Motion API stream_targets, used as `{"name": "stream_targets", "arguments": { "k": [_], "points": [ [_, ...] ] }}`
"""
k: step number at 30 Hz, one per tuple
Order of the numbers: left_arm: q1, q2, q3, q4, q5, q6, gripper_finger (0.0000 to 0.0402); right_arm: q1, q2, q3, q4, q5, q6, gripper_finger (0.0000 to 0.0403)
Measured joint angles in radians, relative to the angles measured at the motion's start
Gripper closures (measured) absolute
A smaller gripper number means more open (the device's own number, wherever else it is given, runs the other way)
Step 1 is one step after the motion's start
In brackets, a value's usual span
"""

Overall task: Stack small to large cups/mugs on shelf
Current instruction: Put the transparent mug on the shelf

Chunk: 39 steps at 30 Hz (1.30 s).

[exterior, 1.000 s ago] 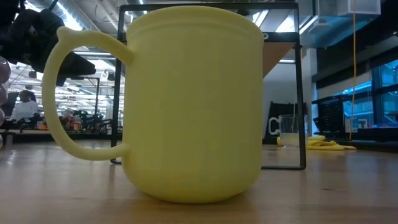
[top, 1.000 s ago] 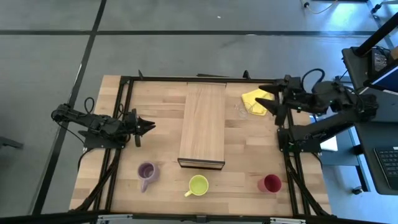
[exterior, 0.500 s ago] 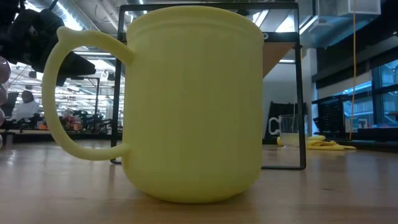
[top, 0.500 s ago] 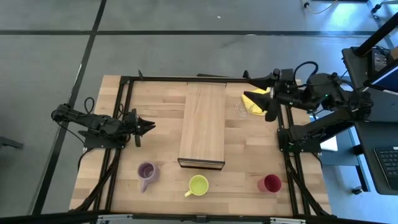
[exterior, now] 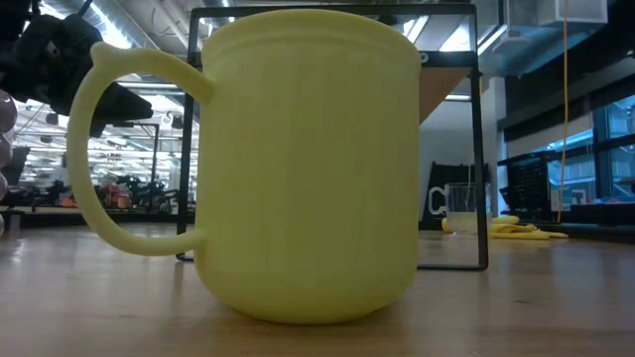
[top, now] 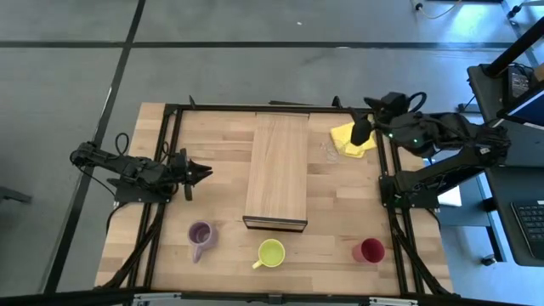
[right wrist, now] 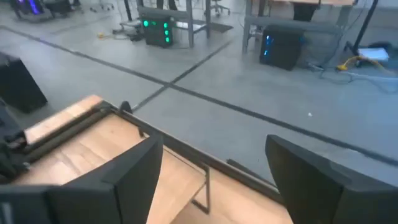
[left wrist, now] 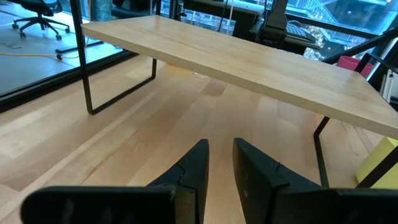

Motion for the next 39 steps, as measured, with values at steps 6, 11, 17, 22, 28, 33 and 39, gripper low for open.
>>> {"name": "stream_targets", "arguments": {
  "k": [6,11,17,22,28,33,39],
  "points": [
    [0.000,0.000,0.000,0.000,0.000,0.000,0.0334,0.003,0.018,0.000,0.002,-0.110,0.033,0.0116],
    [0.000,0.000,0.000,0.000,0.000,0.000,0.0334,-0.002,0.049,0.000,-0.078,-0.304,0.097,0.0116],
    [0.000,0.000,0.000,0.000,0.000,0.000,0.0334,0.018,0.118,0.000,-0.063,-0.513,0.102,0.0116],
    [0.000,0.000,0.000,0.000,0.000,0.000,0.0334,-0.029,0.193,0.000,-0.240,-0.518,0.282,0.0116],
    [0.000,0.000,0.000,0.000,0.000,0.000,0.0334,-0.212,0.179,-0.001,-0.560,-0.593,0.330,0.0116],
    [0.000,0.000,0.000,0.000,0.000,0.000,0.0334,-0.474,0.144,0.001,-0.523,-0.803,0.191,0.0116],
    [0.000,0.000,0.000,0.000,0.000,0.000,0.0334,-0.726,0.285,0.000,-0.520,-0.862,-0.009,0.0116]
  ]
}}
